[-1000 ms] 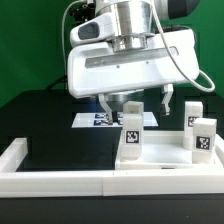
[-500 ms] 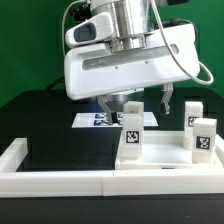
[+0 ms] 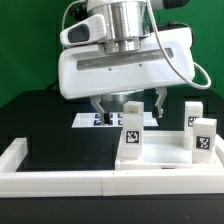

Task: Assemble square table

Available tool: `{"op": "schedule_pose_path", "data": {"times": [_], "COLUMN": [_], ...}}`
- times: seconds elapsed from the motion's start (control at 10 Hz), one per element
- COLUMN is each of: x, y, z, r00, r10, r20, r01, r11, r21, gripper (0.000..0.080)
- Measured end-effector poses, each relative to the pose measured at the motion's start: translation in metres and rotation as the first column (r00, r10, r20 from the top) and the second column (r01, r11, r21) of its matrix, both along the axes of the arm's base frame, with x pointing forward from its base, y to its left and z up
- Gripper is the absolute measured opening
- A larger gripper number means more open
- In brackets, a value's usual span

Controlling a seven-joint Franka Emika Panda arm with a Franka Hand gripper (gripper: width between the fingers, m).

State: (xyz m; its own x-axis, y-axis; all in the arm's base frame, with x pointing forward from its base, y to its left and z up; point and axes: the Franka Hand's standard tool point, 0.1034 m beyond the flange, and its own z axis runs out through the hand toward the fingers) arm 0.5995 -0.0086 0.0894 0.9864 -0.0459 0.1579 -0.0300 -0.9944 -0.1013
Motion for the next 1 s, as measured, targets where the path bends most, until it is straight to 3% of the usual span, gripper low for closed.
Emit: {"op": "schedule_pose_path", "data": {"times": [0.3, 0.4, 0.5, 0.6, 0.7, 1.0], "x": [0.0, -0.0002, -0.0005, -0.0005, -0.0005, -0.0005], "y": [0.0009, 0.0008, 0.0008, 0.0007, 0.0007, 0.0008], "z": [-0.0057, -0.0069, -0.0079, -0.0079, -0.008, -0.008], "r00": [1.0, 1.0, 1.0, 1.0, 1.0, 1.0], "r10": [0.003, 0.01, 0.015, 0.019, 0.019, -0.002], "r20": [0.005, 0.005, 0.005, 0.005, 0.005, 0.003], "r01": [-0.003, -0.01, -0.015, -0.019, -0.019, 0.002], "r11": [1.0, 1.0, 1.0, 1.0, 1.0, 1.0], "r21": [-0.004, -0.006, -0.007, -0.007, -0.007, -0.002], "gripper": [0.0649, 0.0502, 0.0502, 0.0362, 0.029, 0.029]}}
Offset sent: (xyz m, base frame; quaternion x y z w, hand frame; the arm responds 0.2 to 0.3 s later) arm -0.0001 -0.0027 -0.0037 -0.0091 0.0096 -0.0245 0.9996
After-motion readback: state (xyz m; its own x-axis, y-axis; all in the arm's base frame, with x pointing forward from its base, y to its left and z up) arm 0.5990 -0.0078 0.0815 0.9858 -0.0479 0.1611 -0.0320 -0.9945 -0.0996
